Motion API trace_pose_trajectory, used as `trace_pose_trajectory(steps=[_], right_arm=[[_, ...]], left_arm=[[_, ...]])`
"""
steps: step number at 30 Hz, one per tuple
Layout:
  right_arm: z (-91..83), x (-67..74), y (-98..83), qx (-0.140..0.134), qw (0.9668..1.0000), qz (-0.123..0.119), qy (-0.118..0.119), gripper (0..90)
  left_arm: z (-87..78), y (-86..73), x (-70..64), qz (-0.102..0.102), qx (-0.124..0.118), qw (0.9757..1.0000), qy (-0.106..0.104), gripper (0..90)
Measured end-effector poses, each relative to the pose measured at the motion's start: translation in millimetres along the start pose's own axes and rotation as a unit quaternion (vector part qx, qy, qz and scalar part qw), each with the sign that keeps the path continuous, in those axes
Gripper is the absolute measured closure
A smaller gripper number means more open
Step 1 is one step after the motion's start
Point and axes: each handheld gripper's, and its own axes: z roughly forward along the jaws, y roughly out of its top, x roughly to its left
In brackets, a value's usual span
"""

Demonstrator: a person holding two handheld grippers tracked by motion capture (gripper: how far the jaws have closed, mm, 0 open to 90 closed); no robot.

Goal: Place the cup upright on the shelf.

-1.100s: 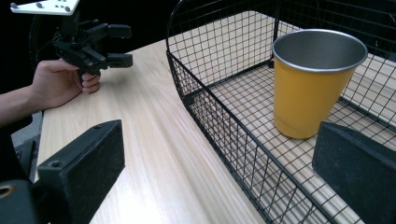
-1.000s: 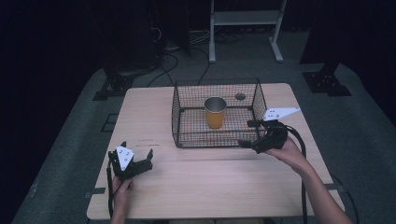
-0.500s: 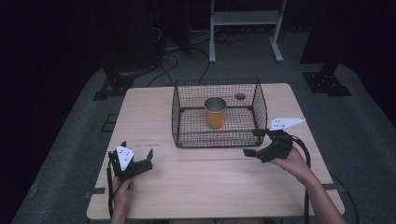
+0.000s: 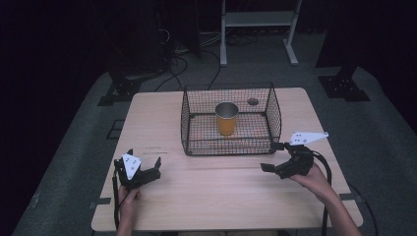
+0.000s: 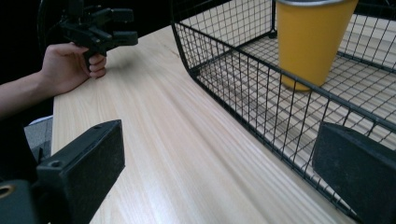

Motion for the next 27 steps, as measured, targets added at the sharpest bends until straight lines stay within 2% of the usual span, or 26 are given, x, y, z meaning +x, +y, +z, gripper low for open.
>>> trace_pose_trajectory(steps=[9, 11, 19, 21, 23, 25, 27], right_arm=[[-4.9, 4.6, -13.2, -0.010, 0.9999, 0.004, -0.005, 1.7], [-5.5, 6.2, -16.2, -0.007, 0.9999, 0.000, -0.013, 1.8], [-8.2, 11.4, -34.7, -0.012, 0.9998, 0.011, -0.012, 1.8], [-8.7, 13.3, -39.3, -0.008, 0.9997, 0.010, -0.019, 1.7], [-9.4, 15.0, -44.8, -0.015, 0.9996, 0.018, -0.014, 1.7], [-10.4, 19.3, -53.3, -0.020, 0.9993, 0.025, -0.019, 1.8], [-12.5, 24.0, -64.2, -0.046, 0.9980, 0.040, -0.012, 1.8]], left_arm=[[0.0, 0.0, -0.1, 0.000, 0.000, 1.0000, 0.000, 0.0], [0.0, 0.0, 0.1, 0.000, 0.000, 1.0000, 0.000, 0.0], [0.2, 0.0, 0.1, 0.000, 0.001, 1.0000, 0.001, 0.0], [0.1, 0.0, 0.2, 0.001, 0.002, 1.0000, 0.001, 0.0], [0.1, 0.0, 0.0, 0.000, 0.002, 1.0000, 0.002, 0.0], [0.1, 0.0, 0.2, 0.000, 0.002, 1.0000, 0.002, 0.0], [0.6, 0.0, 0.3, -0.002, 0.001, 1.0000, 0.003, 0.0]])
